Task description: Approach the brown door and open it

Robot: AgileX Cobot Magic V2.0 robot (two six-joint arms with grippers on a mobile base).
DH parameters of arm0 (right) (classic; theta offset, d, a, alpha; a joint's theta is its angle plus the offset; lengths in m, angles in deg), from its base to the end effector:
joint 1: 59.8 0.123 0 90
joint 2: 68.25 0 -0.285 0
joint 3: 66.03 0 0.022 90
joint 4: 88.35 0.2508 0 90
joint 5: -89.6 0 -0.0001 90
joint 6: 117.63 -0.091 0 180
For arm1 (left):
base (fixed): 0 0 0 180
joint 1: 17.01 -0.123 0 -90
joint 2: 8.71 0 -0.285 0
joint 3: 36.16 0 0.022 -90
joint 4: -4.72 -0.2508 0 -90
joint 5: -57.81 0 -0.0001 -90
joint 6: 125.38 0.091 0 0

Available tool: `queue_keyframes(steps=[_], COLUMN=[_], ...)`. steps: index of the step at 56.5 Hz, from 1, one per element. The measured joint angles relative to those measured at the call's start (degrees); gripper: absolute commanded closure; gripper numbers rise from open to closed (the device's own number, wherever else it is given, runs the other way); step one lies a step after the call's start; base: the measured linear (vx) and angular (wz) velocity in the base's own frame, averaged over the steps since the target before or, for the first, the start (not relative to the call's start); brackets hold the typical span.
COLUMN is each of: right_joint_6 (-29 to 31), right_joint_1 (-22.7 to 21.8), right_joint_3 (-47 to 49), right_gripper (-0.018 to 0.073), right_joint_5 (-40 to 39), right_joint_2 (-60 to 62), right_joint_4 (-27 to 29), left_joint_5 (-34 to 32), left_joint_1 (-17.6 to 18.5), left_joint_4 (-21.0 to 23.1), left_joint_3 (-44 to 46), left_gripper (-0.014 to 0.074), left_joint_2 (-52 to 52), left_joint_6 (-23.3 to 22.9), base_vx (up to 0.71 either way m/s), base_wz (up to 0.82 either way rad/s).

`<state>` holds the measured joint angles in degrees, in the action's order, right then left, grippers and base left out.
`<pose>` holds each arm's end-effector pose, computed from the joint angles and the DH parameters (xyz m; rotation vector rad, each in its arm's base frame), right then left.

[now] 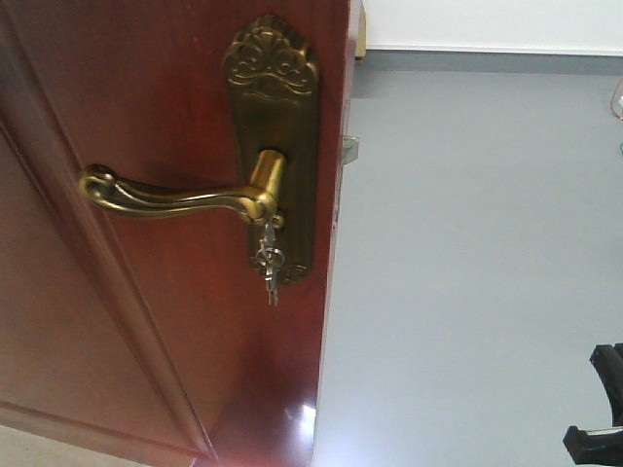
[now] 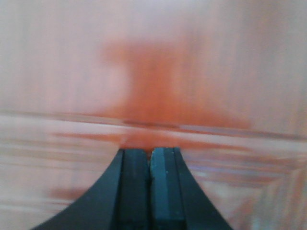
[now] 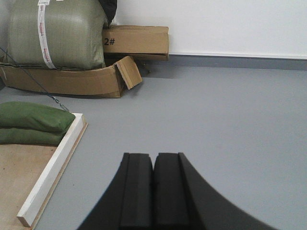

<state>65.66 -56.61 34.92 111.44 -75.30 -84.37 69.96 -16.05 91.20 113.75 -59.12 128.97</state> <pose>0.0522 0.0053 0.1689 -0.0635 1.8825 0.0673 0.1497 -0.0217 0.4192 0.0378 1.4296 -0.3372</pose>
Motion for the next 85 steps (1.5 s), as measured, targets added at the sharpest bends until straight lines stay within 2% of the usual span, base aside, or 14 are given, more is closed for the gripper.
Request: queue_keyframes(steps=[85], right_joint_6=[0.00], right_joint_1=[0.00], right_joint_3=[0.00], right_gripper=[0.0559], right_joint_5=[0.00], right_joint_2=[0.00], right_joint_4=[0.00], left_joint_5=[0.09], left_joint_1=[0.00], left_joint_4=[0.00], left_joint_3=[0.00], left_gripper=[0.0600], left_joint_2=[0.06], left_joint_6=[0.00], base_vx=[0.07], base_wz=[0.01])
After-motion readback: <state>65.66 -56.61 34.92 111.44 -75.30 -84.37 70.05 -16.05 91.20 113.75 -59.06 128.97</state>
